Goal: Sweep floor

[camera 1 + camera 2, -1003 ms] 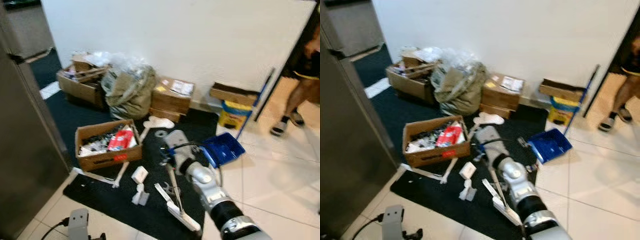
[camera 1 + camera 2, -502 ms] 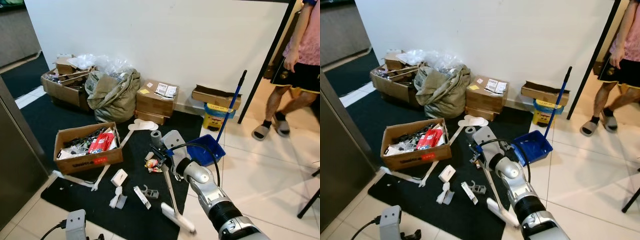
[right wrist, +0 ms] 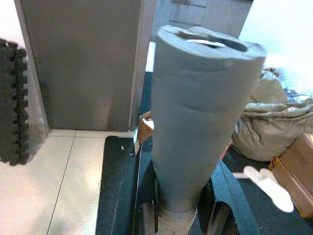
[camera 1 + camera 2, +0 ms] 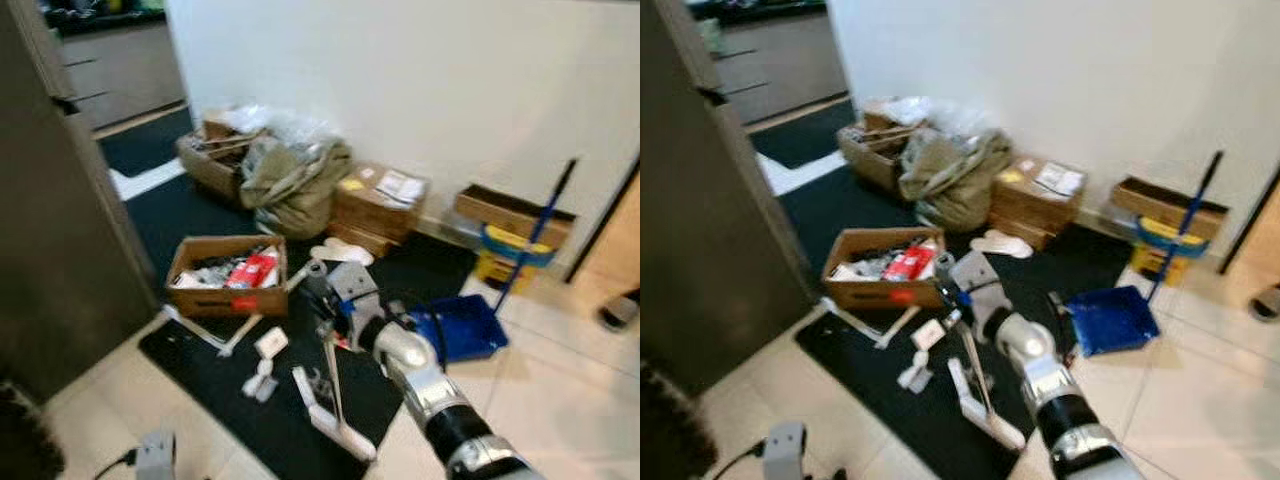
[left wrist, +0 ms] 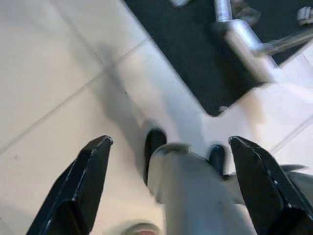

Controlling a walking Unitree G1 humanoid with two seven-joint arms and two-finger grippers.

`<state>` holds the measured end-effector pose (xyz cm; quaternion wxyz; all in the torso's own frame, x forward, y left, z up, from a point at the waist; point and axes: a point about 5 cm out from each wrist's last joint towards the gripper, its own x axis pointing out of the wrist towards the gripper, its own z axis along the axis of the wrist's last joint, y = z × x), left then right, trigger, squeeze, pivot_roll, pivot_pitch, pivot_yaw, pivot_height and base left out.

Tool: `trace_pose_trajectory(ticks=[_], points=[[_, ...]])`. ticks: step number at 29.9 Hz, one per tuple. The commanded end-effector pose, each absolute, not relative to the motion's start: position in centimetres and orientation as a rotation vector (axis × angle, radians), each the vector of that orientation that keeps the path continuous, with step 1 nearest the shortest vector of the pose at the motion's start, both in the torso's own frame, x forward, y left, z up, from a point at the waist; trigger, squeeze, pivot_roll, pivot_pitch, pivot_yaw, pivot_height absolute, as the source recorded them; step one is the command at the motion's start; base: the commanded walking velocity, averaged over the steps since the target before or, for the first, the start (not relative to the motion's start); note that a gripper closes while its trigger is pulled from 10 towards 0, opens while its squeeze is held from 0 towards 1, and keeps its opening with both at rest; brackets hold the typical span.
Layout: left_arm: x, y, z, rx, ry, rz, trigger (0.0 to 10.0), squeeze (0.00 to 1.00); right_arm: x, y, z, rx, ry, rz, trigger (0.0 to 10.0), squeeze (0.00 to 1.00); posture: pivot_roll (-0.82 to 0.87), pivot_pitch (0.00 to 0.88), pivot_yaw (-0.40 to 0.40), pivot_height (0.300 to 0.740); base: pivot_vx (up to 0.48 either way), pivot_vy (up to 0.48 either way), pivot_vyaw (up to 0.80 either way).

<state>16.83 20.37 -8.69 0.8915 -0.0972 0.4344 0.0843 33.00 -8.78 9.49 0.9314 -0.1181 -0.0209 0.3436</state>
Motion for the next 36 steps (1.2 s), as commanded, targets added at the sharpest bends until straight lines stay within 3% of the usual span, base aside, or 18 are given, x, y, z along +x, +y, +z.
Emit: trace_pose_trajectory(ticks=[1, 26, 36], points=[[16.97, 20.54, -8.6, -0.185, 0.901, 0.168, 10.0, 0.0, 33.55, -8.25, 11.15, -0.265, -0.121, 0.705, 10.0, 0.0, -0.1, 0.0, -0.015, 0.74, 0.0, -0.296, 0.74], [17.34, 20.21, -8.5, -0.175, 0.9, 0.152, 10.0, 0.0, 33.91, -8.91, 11.67, -0.249, -0.138, 0.676, 10.0, 0.0, -0.1, 0.0, -0.014, 0.74, 0.0, -0.407, 0.03], [17.16, 20.3, -8.58, -0.168, 0.905, 0.167, 10.0, 0.0, 33.87, -8.97, 11.61, -0.248, -0.136, 0.679, 10.0, 0.0, -0.1, 0.0, -0.012, 0.74, 0.0, 0.0, 0.0]])
